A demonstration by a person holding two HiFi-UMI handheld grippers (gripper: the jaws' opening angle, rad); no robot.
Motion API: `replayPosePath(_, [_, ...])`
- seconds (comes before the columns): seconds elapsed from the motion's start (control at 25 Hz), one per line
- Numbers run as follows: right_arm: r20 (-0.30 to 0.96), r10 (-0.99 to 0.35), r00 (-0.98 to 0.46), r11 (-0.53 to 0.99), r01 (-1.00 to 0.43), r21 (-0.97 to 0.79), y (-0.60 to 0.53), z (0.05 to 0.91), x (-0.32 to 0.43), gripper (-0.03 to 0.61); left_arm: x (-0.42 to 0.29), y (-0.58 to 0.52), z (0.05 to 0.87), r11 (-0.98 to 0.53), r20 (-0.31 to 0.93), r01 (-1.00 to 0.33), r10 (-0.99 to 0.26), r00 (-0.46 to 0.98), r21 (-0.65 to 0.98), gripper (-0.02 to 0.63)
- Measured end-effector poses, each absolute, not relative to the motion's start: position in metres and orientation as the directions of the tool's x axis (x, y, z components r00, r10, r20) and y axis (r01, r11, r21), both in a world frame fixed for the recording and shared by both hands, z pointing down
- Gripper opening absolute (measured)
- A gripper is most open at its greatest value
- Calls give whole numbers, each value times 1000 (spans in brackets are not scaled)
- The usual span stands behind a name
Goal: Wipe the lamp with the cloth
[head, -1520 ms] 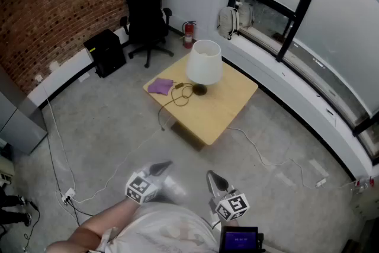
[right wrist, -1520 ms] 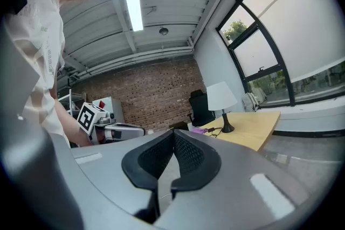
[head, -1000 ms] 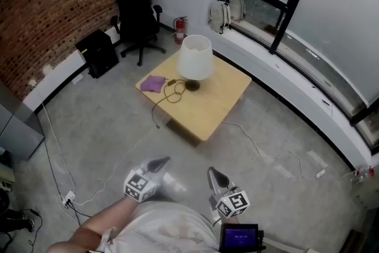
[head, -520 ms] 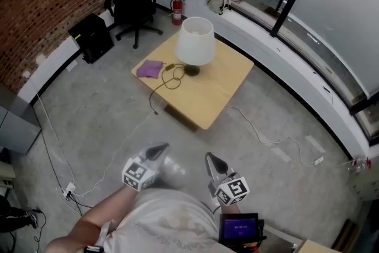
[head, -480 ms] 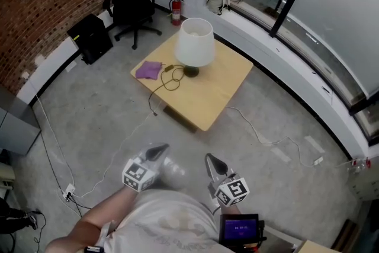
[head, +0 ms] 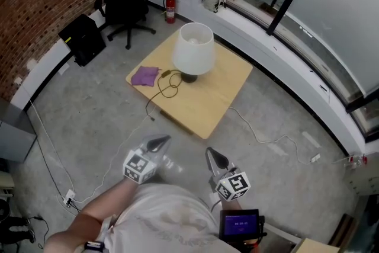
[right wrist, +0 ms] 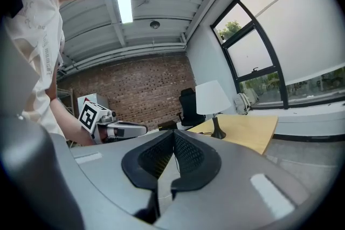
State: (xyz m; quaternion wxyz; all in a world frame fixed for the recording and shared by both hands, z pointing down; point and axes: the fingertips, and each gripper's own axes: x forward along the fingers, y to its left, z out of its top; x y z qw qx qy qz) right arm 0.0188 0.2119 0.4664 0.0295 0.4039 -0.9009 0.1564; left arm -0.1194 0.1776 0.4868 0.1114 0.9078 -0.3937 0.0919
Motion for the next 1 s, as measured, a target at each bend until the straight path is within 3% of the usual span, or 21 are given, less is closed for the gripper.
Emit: replayPosePath(1.0, [237, -834, -499, 459, -864, -207, 93, 463, -55, 14, -210, 32, 496, -765, 257, -627, -582, 771, 147, 2])
